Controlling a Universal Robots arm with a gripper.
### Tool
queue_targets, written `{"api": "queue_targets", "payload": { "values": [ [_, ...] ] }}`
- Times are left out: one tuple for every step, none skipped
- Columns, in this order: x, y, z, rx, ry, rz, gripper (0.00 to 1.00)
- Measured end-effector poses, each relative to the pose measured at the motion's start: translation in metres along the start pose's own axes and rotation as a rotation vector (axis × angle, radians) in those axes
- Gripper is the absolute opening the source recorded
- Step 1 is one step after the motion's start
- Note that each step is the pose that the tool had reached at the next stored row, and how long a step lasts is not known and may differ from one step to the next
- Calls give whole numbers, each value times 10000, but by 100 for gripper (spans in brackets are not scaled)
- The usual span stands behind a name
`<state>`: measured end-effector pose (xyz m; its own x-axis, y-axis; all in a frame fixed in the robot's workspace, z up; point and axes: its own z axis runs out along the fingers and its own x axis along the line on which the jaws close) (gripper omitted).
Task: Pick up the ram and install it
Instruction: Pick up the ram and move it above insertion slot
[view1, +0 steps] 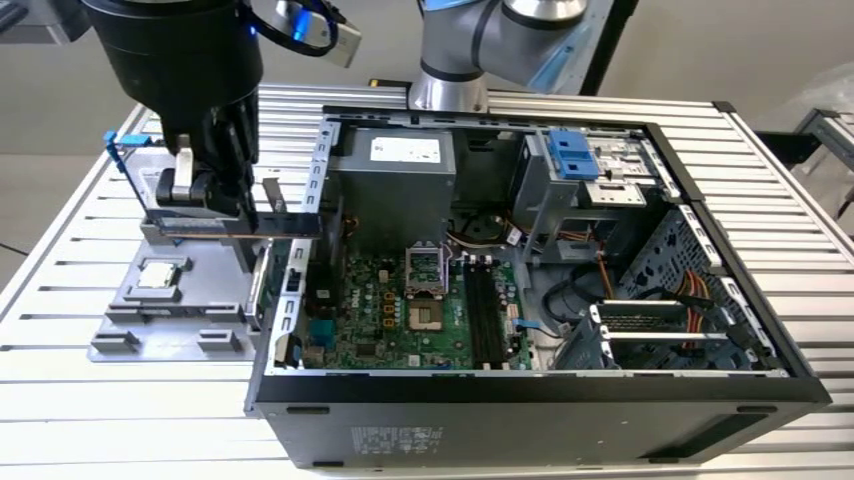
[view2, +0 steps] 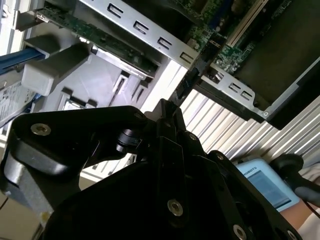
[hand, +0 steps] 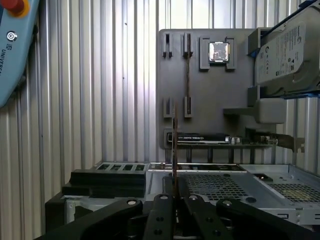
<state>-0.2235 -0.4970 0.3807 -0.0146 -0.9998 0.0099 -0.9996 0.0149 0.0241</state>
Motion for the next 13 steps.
{"api": "queue_targets", "payload": {
  "values": [
    [0, -17, -1, 0, 0, 0, 0],
    [0, -35, -1, 0, 0, 0, 0],
    [-1, -54, -1, 0, -1, 0, 0],
    [-1, -73, -2, -1, 0, -1, 0],
    [-1, -93, -2, 0, 0, 0, 0],
    [-2, -113, -2, 0, 0, 0, 0],
    [-2, -134, -3, -1, 0, -1, 0],
    [-2, -156, -4, -2, 1, -1, 0],
    [-3, -176, -4, -1, 0, 0, 0],
    [-3, -197, -5, -2, 0, 0, 0],
    [-3, -215, -5, -1, 0, 1, 0],
    [-4, -234, -6, -2, 0, 0, 0],
    [-4, -250, -6, -1, 0, 0, 0]
  ]
}}
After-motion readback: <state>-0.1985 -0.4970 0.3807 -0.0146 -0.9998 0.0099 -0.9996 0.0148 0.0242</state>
